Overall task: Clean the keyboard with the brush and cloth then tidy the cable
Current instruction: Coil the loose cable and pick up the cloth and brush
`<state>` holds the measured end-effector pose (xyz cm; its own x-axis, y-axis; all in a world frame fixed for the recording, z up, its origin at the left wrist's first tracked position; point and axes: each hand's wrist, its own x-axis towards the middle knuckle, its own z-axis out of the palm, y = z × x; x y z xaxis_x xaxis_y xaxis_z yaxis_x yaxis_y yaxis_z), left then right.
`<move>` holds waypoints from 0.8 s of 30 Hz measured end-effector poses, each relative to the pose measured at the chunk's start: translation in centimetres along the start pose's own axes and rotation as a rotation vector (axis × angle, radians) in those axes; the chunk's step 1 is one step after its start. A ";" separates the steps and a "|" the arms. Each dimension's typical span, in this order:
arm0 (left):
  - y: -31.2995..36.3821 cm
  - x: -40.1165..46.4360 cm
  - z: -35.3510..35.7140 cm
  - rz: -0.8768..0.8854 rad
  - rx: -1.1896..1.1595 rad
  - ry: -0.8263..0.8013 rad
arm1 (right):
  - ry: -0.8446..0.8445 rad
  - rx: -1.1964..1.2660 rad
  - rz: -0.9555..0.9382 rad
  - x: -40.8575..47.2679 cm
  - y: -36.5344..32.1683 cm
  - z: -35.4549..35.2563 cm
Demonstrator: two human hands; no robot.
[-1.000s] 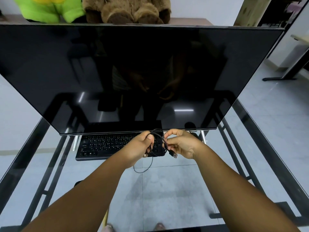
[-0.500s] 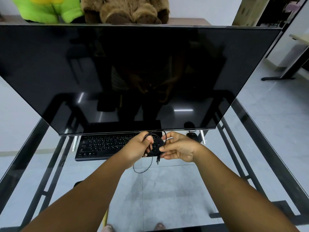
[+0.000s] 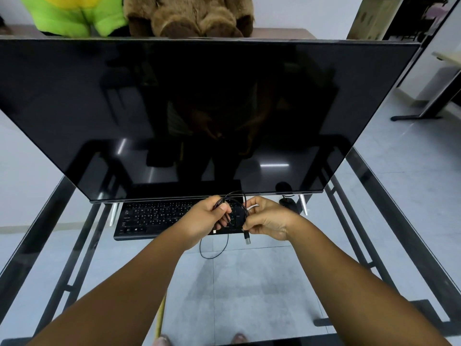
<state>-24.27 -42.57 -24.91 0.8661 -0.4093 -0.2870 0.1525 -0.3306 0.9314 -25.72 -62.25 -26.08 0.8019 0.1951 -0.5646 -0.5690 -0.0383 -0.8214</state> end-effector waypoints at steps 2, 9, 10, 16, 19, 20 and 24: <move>0.0 0.0 -0.1 -0.011 0.000 -0.018 | 0.026 -0.064 0.014 0.0 0.0 -0.1; -0.1 -0.4 0.0 -0.060 0.106 0.029 | 0.053 -0.401 0.047 -0.2 -0.7 -0.1; -0.1 -0.4 -0.1 -0.063 0.150 0.047 | 0.058 -0.447 0.037 -0.3 -0.8 -0.3; -0.3 0.1 -1.5 -0.138 0.133 0.185 | 0.096 -0.724 -0.053 -0.7 -1.3 -1.9; -0.6 0.5 -1.6 -0.177 0.057 0.236 | 0.197 -0.756 -0.108 -0.4 -1.7 -2.3; -0.7 0.6 -1.4 -0.183 0.023 0.253 | 0.221 -0.765 -0.123 -0.4 -1.8 -2.2; -1.0 1.4 -0.8 -0.151 -0.091 0.335 | 0.203 -0.747 -0.134 -0.4 -1.7 -1.3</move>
<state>-22.80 -42.12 -26.07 0.9358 -0.0556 -0.3480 0.3195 -0.2826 0.9045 -24.86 -63.58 -24.54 0.9135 0.0647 -0.4016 -0.2498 -0.6899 -0.6795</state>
